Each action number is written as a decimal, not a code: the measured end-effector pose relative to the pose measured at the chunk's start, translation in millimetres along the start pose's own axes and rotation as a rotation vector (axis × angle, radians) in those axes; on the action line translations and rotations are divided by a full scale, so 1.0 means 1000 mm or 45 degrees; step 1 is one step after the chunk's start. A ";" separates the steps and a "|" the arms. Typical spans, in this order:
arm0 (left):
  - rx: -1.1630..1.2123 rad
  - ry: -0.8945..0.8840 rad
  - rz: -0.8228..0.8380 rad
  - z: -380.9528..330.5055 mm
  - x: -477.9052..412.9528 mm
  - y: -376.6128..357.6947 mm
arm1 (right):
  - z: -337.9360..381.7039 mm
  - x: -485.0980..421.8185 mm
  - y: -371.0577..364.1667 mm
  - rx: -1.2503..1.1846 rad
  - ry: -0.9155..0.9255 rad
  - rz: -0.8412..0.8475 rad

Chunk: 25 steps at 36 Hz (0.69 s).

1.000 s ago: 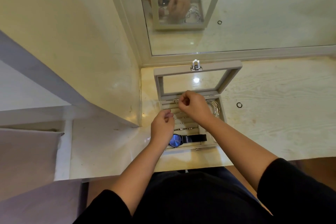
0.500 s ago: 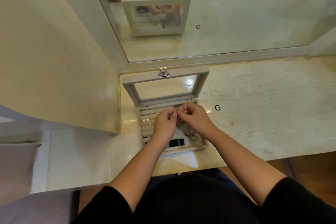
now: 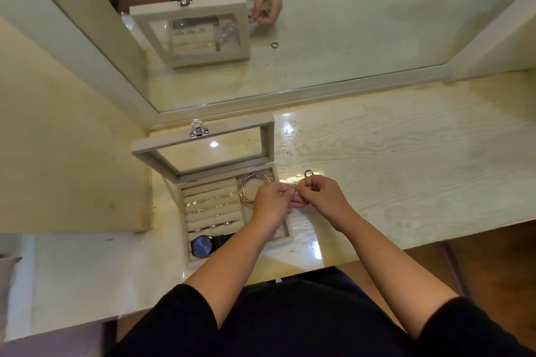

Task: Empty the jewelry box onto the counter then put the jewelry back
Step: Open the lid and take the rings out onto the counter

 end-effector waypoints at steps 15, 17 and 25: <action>0.058 0.219 -0.072 0.023 -0.005 -0.046 | -0.027 -0.021 0.044 0.405 -0.033 -0.030; 0.103 0.264 -0.099 0.028 -0.006 -0.049 | -0.029 -0.024 0.043 0.513 -0.012 -0.018; 0.118 0.372 -0.251 0.040 -0.012 -0.055 | -0.032 -0.036 0.038 0.776 0.096 0.056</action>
Point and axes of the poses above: each hand's wrist, its own x-axis away from the middle knuckle, its own y-axis out of the back of the hand, z = x × y, the point moved 8 cm from there along -x, towards the middle knuckle, and after that the axes turned 8 degrees about -z, right-handed, at the moved point
